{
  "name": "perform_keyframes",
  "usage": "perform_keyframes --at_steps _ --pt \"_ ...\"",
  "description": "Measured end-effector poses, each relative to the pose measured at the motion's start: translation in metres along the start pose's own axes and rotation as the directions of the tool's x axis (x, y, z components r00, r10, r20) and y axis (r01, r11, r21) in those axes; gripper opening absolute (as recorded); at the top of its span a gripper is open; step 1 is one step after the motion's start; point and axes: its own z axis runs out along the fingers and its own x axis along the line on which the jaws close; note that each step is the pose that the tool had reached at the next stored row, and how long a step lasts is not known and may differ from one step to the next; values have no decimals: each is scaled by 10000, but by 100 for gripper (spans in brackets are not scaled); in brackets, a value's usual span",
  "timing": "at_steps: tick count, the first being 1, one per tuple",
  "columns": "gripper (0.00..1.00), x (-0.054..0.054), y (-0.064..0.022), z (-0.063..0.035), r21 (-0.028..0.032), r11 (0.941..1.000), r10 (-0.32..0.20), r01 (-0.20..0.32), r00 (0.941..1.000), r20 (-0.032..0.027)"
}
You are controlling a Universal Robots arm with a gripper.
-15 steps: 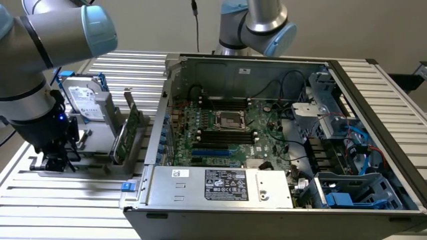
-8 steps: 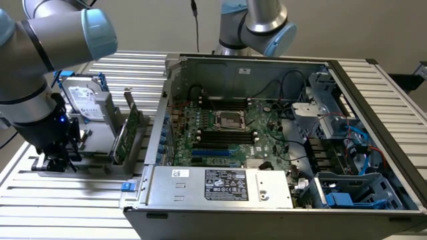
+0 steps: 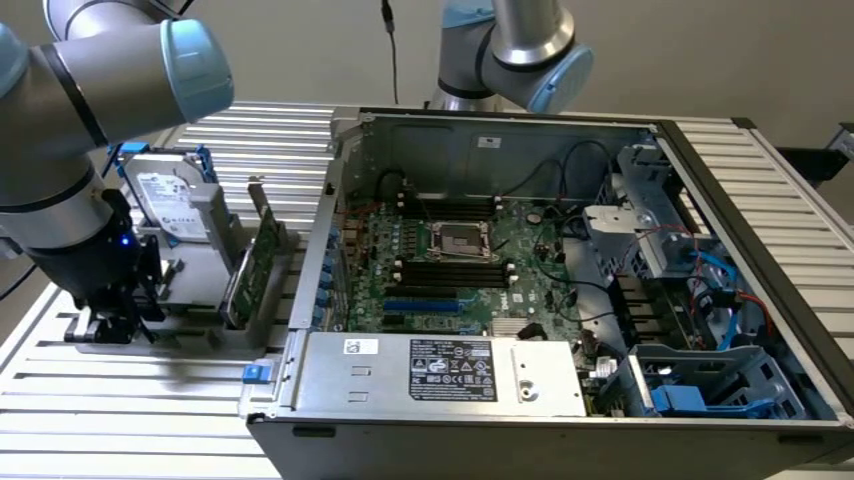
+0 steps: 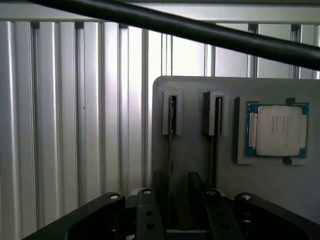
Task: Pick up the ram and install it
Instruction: 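Pick up the ram and move it above insertion slot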
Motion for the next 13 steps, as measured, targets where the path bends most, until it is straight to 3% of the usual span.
perform_keyframes --at_steps 13 --pt "36 62 -20 3 -5 10000 -5 5 10000 77"
